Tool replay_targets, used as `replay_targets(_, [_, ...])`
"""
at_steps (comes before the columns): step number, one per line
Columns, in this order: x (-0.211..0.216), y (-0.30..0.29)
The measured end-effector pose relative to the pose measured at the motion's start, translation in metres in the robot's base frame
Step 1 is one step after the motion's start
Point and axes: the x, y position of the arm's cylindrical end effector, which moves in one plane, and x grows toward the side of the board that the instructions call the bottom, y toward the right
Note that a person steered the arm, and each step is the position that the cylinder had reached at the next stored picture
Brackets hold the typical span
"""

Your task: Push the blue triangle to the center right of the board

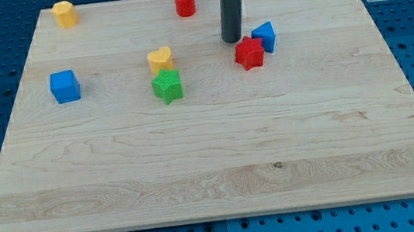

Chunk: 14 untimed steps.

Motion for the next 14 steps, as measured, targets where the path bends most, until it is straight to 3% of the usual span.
replay_targets(3, [0.015, 0.09])
replay_targets(7, [0.03, 0.08])
replay_targets(8, [0.055, 0.08])
replay_targets(14, [0.102, 0.087])
